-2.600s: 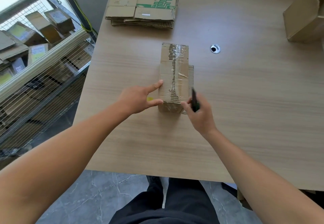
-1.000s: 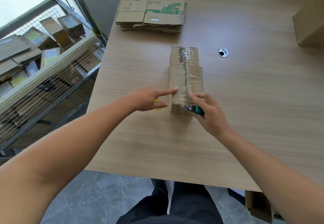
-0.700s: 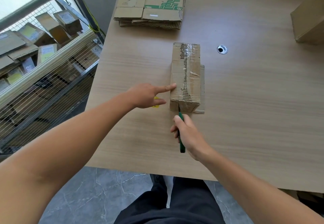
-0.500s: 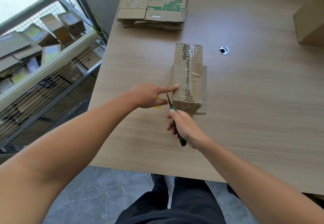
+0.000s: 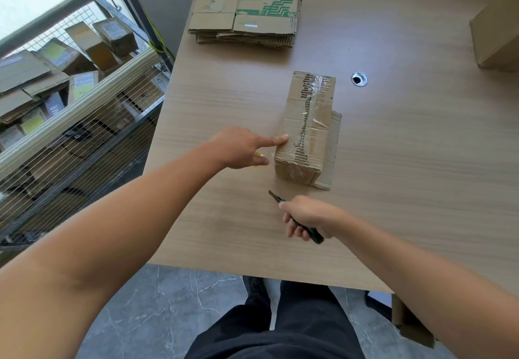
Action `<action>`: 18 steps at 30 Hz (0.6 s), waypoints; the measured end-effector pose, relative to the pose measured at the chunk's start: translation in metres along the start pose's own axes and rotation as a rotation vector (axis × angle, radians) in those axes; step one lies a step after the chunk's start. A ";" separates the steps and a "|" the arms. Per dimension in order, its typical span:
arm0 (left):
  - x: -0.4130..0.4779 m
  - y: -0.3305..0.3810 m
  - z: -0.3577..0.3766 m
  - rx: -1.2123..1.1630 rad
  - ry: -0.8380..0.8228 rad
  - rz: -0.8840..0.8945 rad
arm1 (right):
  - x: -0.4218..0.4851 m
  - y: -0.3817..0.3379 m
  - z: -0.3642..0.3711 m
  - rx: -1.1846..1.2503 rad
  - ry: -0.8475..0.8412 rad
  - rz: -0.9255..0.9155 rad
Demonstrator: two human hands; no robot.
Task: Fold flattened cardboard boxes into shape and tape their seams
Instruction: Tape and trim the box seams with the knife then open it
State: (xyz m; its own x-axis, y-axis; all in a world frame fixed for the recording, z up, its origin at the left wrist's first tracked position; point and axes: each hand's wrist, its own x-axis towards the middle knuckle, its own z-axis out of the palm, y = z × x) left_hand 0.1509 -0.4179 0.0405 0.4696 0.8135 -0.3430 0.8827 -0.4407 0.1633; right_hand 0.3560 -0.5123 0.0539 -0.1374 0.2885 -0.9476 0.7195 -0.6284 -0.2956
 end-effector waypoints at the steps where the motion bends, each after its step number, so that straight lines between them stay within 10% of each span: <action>1: 0.001 -0.001 -0.001 0.005 -0.006 0.008 | -0.003 0.008 0.000 -0.063 0.064 -0.079; 5: 0.004 -0.001 -0.007 0.004 -0.046 0.035 | -0.023 0.037 -0.002 -0.386 0.373 -0.475; 11: 0.001 0.005 -0.002 0.007 0.049 0.063 | -0.007 0.037 -0.026 -0.102 0.970 -0.875; 18: -0.001 0.014 0.026 0.074 0.438 0.226 | 0.062 0.043 -0.035 -0.104 0.999 -1.043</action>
State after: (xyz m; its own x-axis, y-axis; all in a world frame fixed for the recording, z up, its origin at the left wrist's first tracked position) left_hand 0.1623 -0.4343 0.0194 0.6265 0.7706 0.1165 0.7617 -0.6371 0.1177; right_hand 0.4026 -0.4959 -0.0136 -0.1278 0.9750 0.1815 0.6422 0.2208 -0.7340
